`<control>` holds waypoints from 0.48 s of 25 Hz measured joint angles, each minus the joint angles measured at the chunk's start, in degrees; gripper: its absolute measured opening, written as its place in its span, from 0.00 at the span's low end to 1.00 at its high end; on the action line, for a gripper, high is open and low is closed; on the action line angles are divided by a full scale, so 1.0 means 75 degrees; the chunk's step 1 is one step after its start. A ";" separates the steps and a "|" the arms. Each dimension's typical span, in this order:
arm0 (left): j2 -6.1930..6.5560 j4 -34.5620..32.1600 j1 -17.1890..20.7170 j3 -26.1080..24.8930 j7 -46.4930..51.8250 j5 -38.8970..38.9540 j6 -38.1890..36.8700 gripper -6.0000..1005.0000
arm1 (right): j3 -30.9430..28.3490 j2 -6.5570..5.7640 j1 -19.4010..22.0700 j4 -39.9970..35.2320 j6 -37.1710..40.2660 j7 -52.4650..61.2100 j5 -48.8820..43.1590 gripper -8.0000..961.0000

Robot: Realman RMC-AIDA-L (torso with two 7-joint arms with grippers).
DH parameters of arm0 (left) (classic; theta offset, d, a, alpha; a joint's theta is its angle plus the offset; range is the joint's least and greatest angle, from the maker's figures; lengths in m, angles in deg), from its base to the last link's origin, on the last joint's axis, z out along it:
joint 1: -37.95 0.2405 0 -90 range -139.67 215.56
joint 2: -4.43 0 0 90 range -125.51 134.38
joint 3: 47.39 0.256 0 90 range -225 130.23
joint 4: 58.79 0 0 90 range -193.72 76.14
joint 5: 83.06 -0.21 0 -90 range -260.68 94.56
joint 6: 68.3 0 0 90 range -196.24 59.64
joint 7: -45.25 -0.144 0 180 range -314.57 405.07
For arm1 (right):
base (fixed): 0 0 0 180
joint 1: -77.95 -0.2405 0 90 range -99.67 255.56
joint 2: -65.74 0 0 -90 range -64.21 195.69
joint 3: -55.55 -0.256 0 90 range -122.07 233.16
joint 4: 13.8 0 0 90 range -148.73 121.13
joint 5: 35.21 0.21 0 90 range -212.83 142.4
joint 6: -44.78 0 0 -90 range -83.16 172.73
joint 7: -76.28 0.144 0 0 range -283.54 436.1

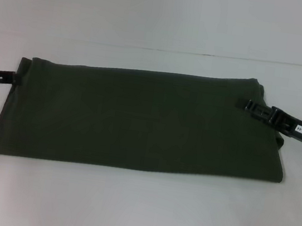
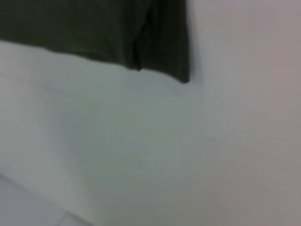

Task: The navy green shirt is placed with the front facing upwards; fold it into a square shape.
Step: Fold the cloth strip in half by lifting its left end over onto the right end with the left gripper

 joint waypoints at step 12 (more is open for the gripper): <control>0.0218 -0.0600 -0.0121 -0.0253 0.0053 -0.1639 -0.1710 0.86 | 0.0738 -0.0616 0.0155 -0.0135 0.1097 0.0662 -0.0440 0.89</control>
